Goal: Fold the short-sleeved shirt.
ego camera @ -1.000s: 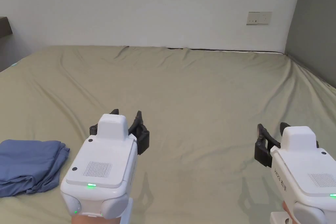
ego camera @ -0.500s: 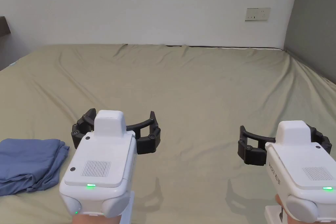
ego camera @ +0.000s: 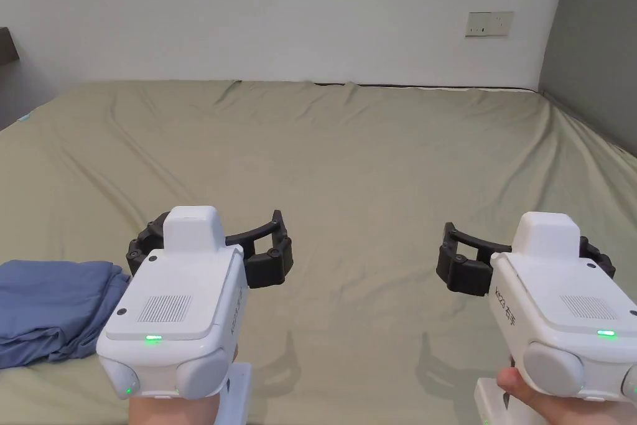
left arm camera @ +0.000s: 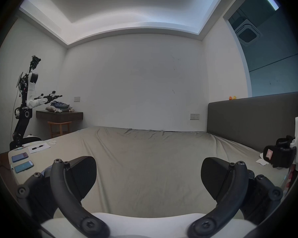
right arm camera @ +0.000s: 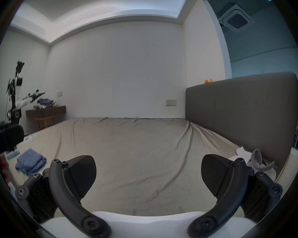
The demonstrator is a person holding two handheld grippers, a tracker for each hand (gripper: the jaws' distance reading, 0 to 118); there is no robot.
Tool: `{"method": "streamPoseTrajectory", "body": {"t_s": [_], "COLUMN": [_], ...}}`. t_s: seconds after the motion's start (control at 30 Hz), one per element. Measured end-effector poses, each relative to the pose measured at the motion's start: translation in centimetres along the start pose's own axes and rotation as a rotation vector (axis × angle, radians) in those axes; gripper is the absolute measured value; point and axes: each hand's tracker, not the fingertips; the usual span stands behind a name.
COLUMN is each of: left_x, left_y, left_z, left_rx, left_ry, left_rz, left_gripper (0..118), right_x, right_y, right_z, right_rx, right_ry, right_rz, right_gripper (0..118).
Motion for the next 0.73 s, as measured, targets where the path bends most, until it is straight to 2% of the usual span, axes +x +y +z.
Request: {"method": "streamPoseTrajectory", "body": {"t_s": [0.1,0.13,0.23,0.3,0.37,0.5,0.6,0.73], "left_x": [0.06,0.02,-0.12,-0.16,-0.11,0.07,0.29,0.57], "left_y": [-0.1,-0.19,-0.22,-0.19,-0.2,-0.28,-0.37,-0.36], "left_z": [-0.12,-0.13,-0.22,-0.21,-0.24,-0.15,0.0,0.05], "left_rx": [-0.002,-0.002,-0.015,-0.016,-0.014,-0.013,-0.008,-0.002], "left_ry": [0.025,0.027,0.024,0.025,0.024,0.014,-0.001,-0.009], "left_rz": [-0.031,-0.032,-0.019,-0.016,-0.018,-0.028,-0.04,-0.043], "left_gripper": [118,118,118,118,118,118,118,118], "right_x": [0.2,0.21,0.21,0.38,0.37,-0.03,-0.35,-0.18], "right_y": [0.33,0.32,0.65,0.79,0.81,0.9,0.84,0.25], "right_z": [-0.22,-0.27,-0.47,-0.34,-0.52,-0.44,-0.89,-0.94], "right_rx": [-0.063,-0.079,-0.076,-0.017,-0.046,-0.02,-0.054,-0.043], "right_ry": [-0.047,-0.052,-0.003,-0.043,-0.018,-0.033,-0.062,-0.052], "right_rz": [-0.097,-0.106,-0.01,0.01,-0.004,0.058,0.064,0.073], "right_gripper": [118,118,118,118,118,118,118,118]}}
